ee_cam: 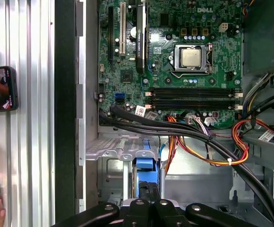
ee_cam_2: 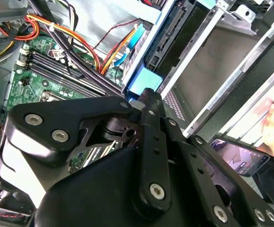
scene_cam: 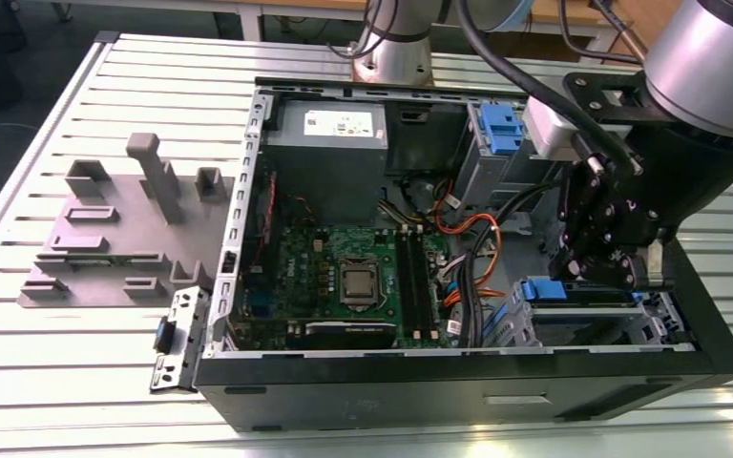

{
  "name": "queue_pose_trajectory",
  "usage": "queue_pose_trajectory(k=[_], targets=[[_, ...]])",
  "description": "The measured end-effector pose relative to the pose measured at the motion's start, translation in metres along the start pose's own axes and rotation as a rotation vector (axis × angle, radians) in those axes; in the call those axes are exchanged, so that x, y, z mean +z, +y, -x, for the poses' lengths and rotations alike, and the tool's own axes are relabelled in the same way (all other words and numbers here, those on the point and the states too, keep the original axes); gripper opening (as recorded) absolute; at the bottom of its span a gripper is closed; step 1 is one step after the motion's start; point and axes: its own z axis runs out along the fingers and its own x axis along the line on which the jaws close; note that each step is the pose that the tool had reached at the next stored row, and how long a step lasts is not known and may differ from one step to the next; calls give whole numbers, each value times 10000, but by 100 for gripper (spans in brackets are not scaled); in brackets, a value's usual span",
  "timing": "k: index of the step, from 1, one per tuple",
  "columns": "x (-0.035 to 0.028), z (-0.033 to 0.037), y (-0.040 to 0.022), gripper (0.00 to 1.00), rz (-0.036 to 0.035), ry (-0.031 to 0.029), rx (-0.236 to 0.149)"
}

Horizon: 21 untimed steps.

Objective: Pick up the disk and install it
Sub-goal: 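Insert the first disk wire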

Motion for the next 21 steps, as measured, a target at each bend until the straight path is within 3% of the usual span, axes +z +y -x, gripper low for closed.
queue_pose_trajectory(k=[7,21], targets=[[4,0,-30,11,0,-2,1],[11,6,-391,11,7,0,0]])
